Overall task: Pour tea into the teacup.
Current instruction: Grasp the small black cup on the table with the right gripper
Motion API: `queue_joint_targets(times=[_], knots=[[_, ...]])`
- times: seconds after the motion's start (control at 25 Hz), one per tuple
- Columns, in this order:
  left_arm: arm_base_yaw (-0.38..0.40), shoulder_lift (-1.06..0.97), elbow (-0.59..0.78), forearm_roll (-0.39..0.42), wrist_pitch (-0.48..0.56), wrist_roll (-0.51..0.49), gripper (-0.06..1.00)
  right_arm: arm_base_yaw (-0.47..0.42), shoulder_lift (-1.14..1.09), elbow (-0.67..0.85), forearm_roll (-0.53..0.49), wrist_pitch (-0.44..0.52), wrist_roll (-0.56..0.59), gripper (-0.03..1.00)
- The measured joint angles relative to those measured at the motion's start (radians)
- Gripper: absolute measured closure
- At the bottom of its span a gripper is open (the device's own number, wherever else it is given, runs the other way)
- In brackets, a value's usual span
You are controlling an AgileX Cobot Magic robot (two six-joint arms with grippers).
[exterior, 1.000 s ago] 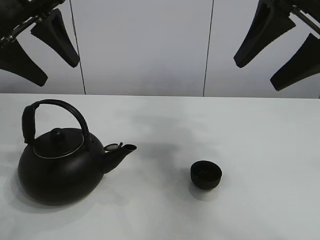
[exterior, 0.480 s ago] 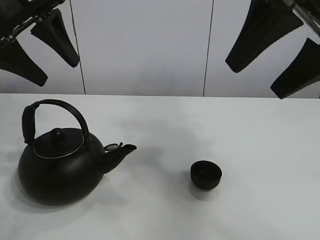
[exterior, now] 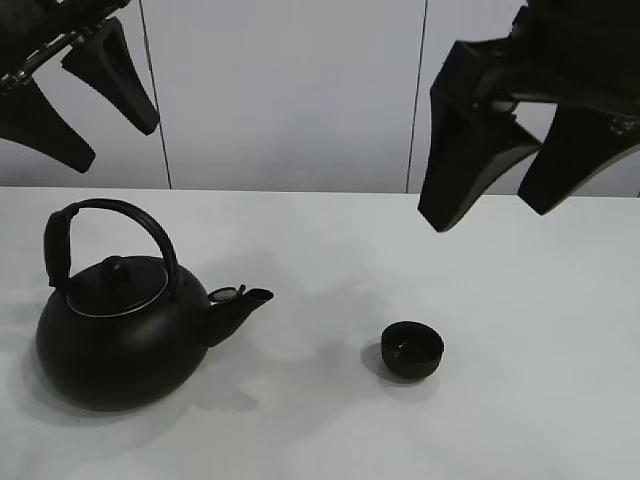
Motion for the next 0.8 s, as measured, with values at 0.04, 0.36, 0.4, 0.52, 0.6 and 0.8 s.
queue_joint_targets(times=[0.04,0.36,0.4,0.52,0.6,0.8], knots=[[0.0,0.0,0.0,0.0,0.0,0.0,0.47,0.013,0.013,-0.001,-0.029,0.0,0.033,0.35],[0.0,0.0,0.0,0.0,-0.001,0.0,0.47,0.036,0.167,-0.002,-0.052,-0.032,0.101,0.35],[0.0,0.0,0.0,0.0,-0.001,0.0,0.47,0.036,0.186,-0.002,-0.057,-0.034,0.113,0.35],[0.0,0.0,0.0,0.0,-0.001,0.0,0.47,0.036,0.231,-0.004,-0.105,-0.041,0.156,0.35],[0.0,0.0,0.0,0.0,-0.001,0.0,0.47,0.036,0.258,-0.005,-0.132,-0.048,0.183,0.35],[0.0,0.0,0.0,0.0,-0.001,0.0,0.47,0.036,0.311,-0.005,-0.161,-0.06,0.237,0.35]])
